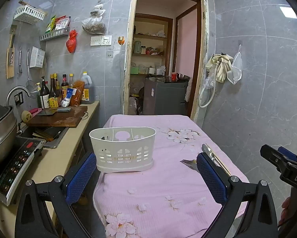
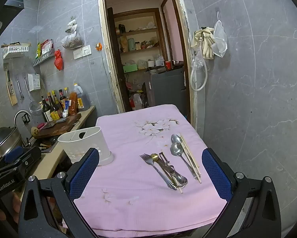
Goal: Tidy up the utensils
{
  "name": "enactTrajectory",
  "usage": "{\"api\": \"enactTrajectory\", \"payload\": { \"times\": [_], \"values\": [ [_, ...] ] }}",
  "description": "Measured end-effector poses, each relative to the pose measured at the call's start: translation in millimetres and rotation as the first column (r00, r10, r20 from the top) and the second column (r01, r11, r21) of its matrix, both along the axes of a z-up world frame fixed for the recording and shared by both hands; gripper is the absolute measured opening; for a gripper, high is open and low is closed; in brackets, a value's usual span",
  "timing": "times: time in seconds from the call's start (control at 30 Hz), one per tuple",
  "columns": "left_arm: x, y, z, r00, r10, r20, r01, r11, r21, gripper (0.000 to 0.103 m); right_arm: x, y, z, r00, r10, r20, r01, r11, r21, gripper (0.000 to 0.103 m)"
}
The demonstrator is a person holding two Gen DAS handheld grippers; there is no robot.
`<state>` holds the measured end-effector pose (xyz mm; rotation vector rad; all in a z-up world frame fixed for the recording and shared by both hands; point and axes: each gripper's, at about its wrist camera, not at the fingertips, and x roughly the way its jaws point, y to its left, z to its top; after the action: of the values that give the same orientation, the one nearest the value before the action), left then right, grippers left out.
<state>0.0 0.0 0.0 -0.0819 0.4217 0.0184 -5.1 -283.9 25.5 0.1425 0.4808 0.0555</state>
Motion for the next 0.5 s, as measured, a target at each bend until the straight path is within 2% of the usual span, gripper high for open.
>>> {"api": "enactTrajectory", "payload": {
  "times": [0.5],
  "values": [
    [-8.7,-0.3,1.2,1.000,0.005,-0.001,-0.005,1.000,-0.001,0.102,0.6,0.3,-0.5,1.000,0.000,-0.003,0.000,1.000,0.002,0.102]
  ]
}}
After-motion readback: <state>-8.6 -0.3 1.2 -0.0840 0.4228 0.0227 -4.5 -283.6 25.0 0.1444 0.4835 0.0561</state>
